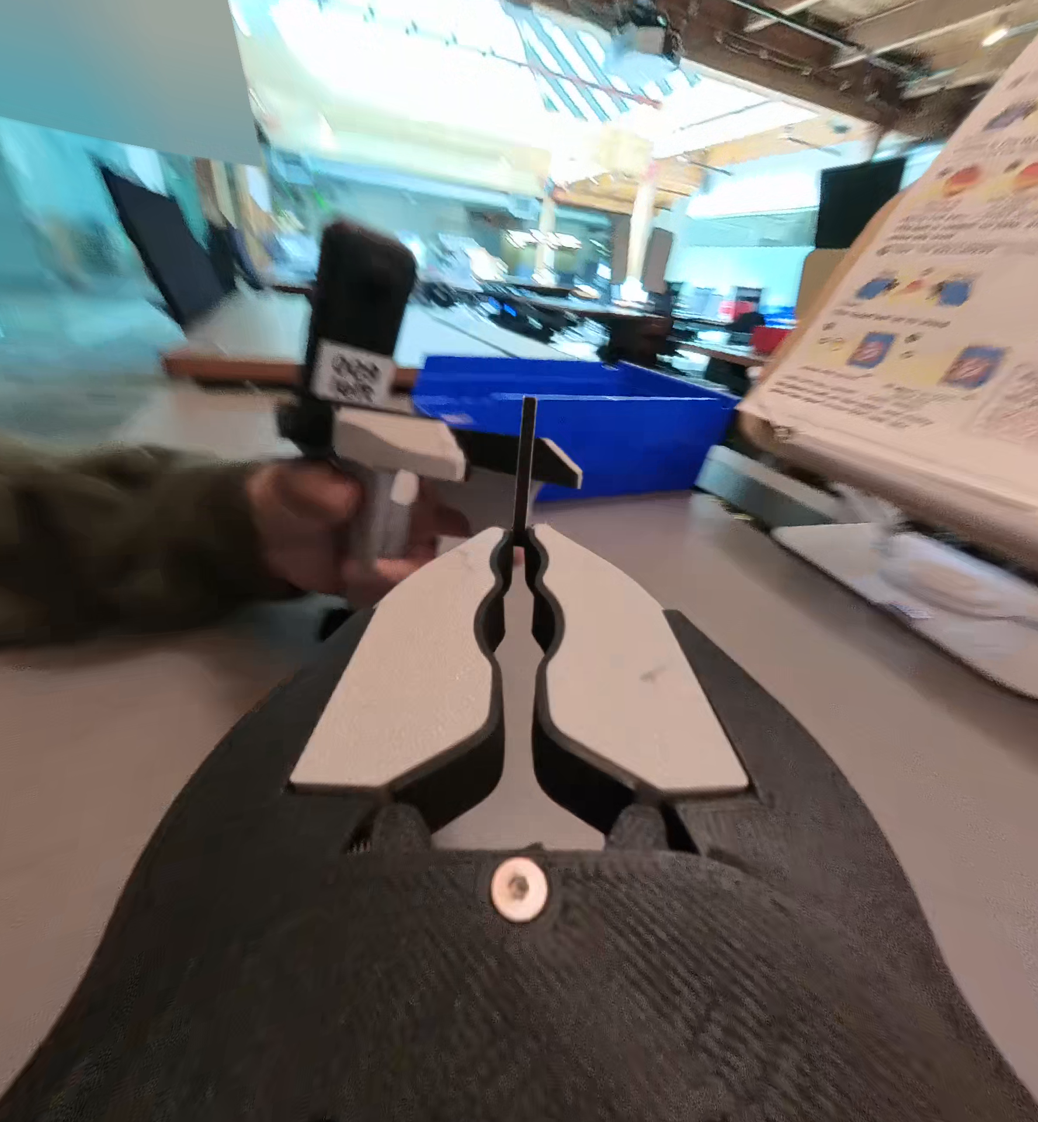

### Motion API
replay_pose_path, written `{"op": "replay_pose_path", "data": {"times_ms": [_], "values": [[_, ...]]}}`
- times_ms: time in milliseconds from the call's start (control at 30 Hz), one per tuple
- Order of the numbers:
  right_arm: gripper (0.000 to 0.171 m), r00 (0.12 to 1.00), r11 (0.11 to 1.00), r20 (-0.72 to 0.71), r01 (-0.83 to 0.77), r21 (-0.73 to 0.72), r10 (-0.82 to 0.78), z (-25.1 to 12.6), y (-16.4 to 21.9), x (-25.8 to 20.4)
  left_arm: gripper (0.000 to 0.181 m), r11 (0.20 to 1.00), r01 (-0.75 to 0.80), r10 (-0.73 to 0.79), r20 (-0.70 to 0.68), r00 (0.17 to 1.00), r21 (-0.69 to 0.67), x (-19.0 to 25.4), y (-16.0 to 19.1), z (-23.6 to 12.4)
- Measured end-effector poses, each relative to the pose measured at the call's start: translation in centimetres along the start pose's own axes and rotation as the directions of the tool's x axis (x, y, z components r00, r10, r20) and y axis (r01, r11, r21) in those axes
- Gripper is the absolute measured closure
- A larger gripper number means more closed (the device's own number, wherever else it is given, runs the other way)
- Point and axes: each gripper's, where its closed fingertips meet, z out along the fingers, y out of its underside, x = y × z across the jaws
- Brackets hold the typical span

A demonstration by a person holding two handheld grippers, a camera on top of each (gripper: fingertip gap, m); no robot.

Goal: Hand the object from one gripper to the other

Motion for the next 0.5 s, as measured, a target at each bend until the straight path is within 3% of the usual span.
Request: {"op": "replay_pose_path", "data": {"times_ms": [100,167,367,433,500], "values": [[0.168,0.951,0.962,0.191,-0.262,0.081,0.243,-0.6,-1.4,-1.0,0.148,1.000,-0.020,0.020,-0.080,0.997,0.007,0.8,-0.6,-0.6],[0.168,0.902,0.931,0.278,-0.360,0.062,0.330,-0.9,-1.6,-1.4,0.154,1.000,-0.003,0.004,-0.125,0.992,0.011,1.1,-0.9,-1.0],[0.168,0.905,0.950,0.293,-0.307,-0.052,0.308,-0.2,0.1,-2.7,0.159,0.997,0.067,-0.071,-0.179,0.981,-0.029,1.4,-0.5,-1.2],[0.168,0.916,0.952,0.262,-0.298,-0.065,0.305,0.1,0.4,-2.5,0.175,0.998,0.054,-0.061,-0.174,0.983,-0.045,1.4,-0.4,-1.2],[0.168,0.923,0.952,0.231,-0.297,-0.079,0.307,0.1,0.9,-2.1,0.177,0.996,0.056,-0.067,-0.151,0.986,-0.074,1.1,0.0,-1.0]]}}
